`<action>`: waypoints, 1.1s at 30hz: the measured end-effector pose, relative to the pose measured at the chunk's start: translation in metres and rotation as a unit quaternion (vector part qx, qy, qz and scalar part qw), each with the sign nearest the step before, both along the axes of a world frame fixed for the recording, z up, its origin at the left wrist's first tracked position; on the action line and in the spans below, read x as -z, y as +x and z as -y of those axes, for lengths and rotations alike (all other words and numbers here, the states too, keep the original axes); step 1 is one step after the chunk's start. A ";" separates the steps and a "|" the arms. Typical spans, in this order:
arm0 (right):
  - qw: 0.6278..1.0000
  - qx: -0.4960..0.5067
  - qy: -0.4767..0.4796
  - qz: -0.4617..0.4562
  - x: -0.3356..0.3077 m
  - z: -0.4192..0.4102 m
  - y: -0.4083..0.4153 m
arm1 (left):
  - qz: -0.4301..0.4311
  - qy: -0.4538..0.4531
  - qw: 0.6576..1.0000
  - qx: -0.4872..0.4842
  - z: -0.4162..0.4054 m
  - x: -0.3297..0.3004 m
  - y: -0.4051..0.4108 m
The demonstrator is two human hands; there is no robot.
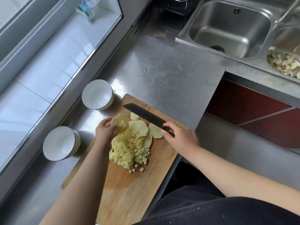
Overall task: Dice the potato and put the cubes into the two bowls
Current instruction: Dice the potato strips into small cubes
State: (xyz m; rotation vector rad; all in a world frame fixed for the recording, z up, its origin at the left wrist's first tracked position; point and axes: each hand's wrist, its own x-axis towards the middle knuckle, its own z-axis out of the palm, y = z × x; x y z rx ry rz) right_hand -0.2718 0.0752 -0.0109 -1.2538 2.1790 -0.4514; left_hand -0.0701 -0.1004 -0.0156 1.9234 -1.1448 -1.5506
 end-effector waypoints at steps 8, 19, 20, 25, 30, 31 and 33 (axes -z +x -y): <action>0.994 -0.069 -0.048 -0.073 0.009 -0.006 0.021 | -0.077 0.087 0.986 -0.122 -0.008 -0.004 0.003; 0.983 -0.103 -0.075 -0.135 0.015 -0.022 0.031 | -0.119 0.080 0.980 -0.139 -0.025 -0.004 0.029; 0.981 -0.100 -0.077 -0.149 0.017 -0.025 0.031 | -0.113 0.072 0.981 -0.138 -0.025 -0.004 0.030; 0.974 -0.075 -0.080 -0.197 0.022 -0.037 0.035 | -0.122 0.017 0.981 -0.150 -0.024 -0.012 0.038; 0.985 -0.032 -0.087 -0.142 0.017 -0.045 0.045 | -0.134 0.012 0.982 -0.130 -0.032 -0.015 0.042; 0.988 -0.029 -0.081 -0.127 0.016 -0.046 0.047 | -0.138 0.014 0.981 -0.133 -0.034 -0.015 0.044; 0.991 -0.017 -0.072 -0.108 0.013 -0.046 0.049 | -0.146 0.019 0.979 -0.138 -0.038 -0.015 0.051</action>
